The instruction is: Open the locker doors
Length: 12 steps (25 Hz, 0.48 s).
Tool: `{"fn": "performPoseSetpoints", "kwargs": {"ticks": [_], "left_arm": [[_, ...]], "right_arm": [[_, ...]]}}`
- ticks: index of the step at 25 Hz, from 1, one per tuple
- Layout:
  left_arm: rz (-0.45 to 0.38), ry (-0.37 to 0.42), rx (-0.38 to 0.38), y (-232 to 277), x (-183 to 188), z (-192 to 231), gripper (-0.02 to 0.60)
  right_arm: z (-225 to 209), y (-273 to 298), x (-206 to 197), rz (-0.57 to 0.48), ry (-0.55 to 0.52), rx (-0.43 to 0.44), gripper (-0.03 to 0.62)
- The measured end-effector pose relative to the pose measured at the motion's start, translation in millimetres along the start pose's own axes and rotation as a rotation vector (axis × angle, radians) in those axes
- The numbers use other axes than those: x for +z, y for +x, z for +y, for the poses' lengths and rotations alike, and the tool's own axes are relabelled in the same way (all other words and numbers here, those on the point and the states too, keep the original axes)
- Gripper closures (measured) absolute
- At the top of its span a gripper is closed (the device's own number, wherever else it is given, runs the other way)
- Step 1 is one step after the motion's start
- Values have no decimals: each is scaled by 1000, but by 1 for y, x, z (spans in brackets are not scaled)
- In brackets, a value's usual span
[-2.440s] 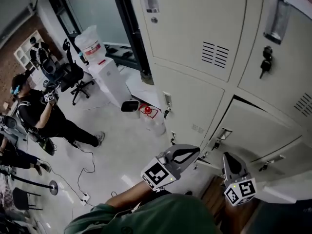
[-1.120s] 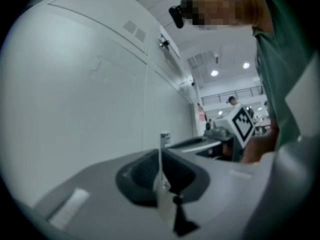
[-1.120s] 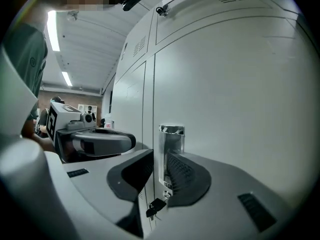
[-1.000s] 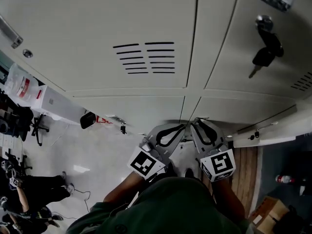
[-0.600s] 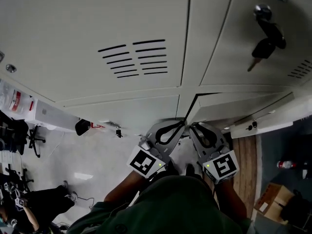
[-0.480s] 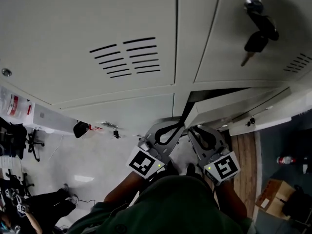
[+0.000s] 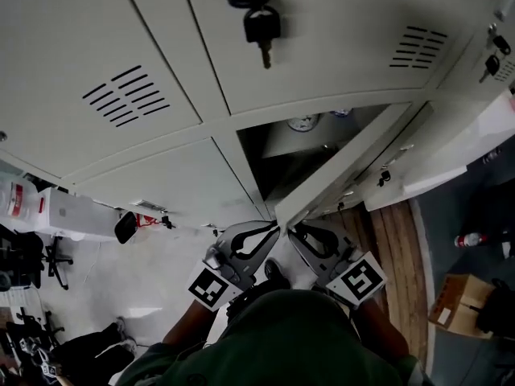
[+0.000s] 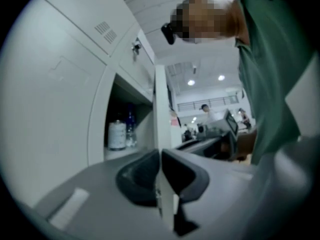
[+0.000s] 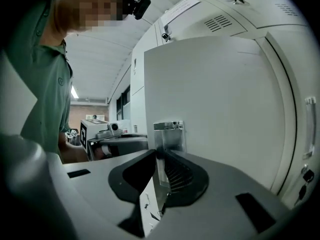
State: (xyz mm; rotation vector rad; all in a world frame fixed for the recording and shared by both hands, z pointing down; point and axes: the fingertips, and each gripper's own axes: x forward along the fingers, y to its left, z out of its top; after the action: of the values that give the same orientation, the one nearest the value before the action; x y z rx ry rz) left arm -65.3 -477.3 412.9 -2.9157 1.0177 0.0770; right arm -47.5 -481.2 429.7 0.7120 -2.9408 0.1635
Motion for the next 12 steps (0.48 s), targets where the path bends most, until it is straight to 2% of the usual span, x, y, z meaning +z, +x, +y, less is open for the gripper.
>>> {"fn": "performPoseSetpoints", "kwargs": {"ticks": [5,12], "left_arm": [[26,2,1,8,-1,-43,570],[56,6,-22,35,-2,-106,561]], "right_arm": [[7,-41,-5,-10,8,24,540],[4,-108,-14,-21,32,-20,540]]}}
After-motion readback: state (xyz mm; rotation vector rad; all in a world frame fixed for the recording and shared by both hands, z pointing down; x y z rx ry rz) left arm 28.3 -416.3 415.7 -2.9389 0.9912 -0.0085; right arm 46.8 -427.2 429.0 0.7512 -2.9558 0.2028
